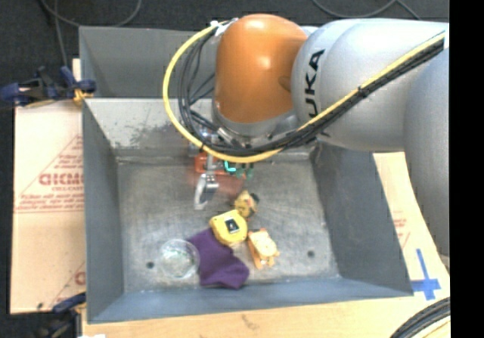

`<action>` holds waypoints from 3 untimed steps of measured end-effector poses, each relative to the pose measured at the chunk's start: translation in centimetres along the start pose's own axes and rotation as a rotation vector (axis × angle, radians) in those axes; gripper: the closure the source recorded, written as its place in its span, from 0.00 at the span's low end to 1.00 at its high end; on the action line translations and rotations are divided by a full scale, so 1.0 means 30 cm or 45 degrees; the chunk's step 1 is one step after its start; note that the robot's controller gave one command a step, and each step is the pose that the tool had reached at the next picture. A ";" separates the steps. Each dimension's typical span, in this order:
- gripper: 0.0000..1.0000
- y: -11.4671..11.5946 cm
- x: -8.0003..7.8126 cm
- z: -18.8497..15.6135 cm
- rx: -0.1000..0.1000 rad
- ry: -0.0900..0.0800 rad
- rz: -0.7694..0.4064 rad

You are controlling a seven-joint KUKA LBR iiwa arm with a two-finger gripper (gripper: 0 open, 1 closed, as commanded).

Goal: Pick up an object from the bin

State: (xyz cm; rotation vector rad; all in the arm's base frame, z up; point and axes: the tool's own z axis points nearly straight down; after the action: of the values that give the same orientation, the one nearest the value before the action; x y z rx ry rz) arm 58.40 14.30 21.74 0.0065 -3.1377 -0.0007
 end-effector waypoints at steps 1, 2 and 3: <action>1.00 -0.003 -0.006 -0.015 -0.001 -0.010 0.006; 1.00 -0.003 -0.006 -0.015 -0.001 -0.010 0.007; 0.00 0.041 -0.058 0.230 -0.001 -0.008 -0.035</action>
Offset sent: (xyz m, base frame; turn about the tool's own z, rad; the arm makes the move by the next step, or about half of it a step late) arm 0.0000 0.0000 0.0000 0.0000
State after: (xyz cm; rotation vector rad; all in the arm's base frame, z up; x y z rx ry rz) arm 60.10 15.54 14.85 0.0503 -3.1438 -0.0016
